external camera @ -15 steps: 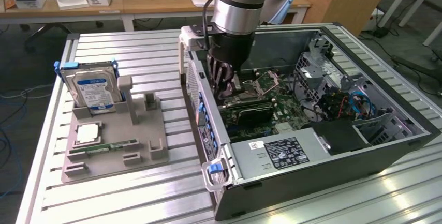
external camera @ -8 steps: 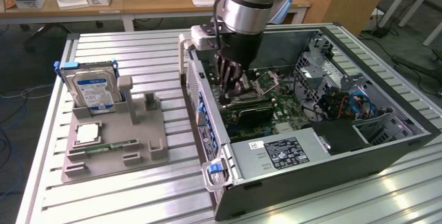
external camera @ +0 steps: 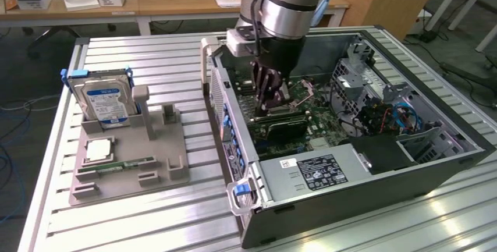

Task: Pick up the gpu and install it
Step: 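Press down on the gpu until it lock into place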

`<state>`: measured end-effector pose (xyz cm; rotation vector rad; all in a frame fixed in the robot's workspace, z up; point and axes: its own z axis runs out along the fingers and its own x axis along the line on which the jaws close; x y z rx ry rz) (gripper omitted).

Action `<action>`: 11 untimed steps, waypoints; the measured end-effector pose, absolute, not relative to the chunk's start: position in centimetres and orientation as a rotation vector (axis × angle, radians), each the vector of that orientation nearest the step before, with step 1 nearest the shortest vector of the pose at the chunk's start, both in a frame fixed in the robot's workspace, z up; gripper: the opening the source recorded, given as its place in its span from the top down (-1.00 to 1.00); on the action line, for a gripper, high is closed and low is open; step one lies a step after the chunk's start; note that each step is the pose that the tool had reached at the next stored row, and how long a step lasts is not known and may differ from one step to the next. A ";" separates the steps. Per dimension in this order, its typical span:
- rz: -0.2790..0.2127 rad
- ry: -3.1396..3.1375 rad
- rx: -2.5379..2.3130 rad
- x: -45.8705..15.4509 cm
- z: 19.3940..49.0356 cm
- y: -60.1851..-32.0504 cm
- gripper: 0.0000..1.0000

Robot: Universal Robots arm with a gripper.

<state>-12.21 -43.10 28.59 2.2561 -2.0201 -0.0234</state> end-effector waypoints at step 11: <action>-0.020 -2.020 2.260 -11.4 28.3 -43.0 0.80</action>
